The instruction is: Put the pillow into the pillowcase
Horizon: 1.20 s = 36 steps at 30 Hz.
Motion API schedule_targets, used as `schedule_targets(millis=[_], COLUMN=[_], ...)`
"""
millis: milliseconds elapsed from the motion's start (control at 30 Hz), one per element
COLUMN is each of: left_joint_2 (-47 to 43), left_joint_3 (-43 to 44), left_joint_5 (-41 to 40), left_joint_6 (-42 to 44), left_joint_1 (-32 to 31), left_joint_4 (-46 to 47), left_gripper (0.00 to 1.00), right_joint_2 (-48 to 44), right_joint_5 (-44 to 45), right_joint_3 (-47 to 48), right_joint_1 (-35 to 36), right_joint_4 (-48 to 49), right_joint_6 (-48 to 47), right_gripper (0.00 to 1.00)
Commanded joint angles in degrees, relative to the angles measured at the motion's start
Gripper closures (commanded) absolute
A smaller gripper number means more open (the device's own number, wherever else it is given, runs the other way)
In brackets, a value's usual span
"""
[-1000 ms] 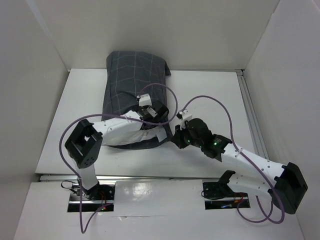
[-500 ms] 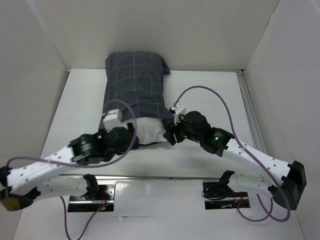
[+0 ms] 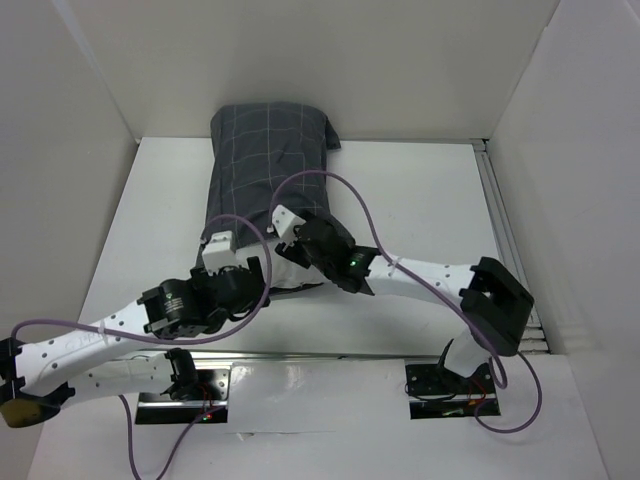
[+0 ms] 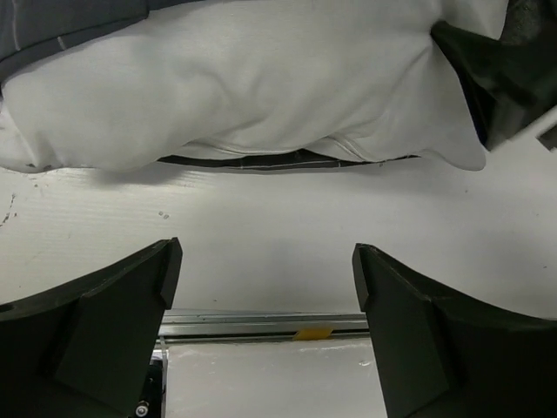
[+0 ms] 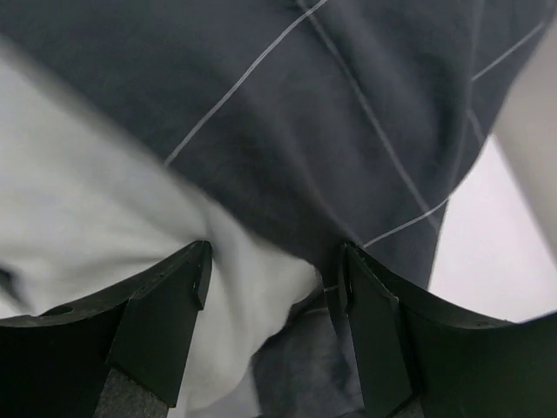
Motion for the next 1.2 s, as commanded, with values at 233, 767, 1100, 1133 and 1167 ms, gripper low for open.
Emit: schedule_targets(millis=[233,767,1100,1133,1167], left_joint_2=[-0.78,4.23,6.86,7.91,8.44], left_joint_3=[-3.11,-4.61,-3.47,-3.47,-2.95], left_joint_5=[-0.89,-0.89,0.70,0.70,1.22], left_joint_6=[5.21,5.74,11.02,11.54,11.54], left_joint_1=[0.01,0.01,0.01,0.01,0.01], left_joint_4=[10.03,16.61,21.53,22.06,22.07], left_gripper=[0.08,0.15,0.15,0.15,0.15], right_joint_2=[4.33,-6.65,-7.99,-7.28,-6.58], right_joint_5=[15.85,4.60,9.35,8.48,5.34], right_joint_3=[0.15,2.62,-4.60,-4.60,-3.20], right_joint_1=[0.60,1.12,-0.01,-0.80,-2.72], right_joint_4=[19.51,-4.72,-1.50,-1.49,-1.49], right_joint_6=[-13.10,-3.98,-8.09,-8.10,-8.10], right_gripper=[0.32,0.34,0.29,0.29,0.29])
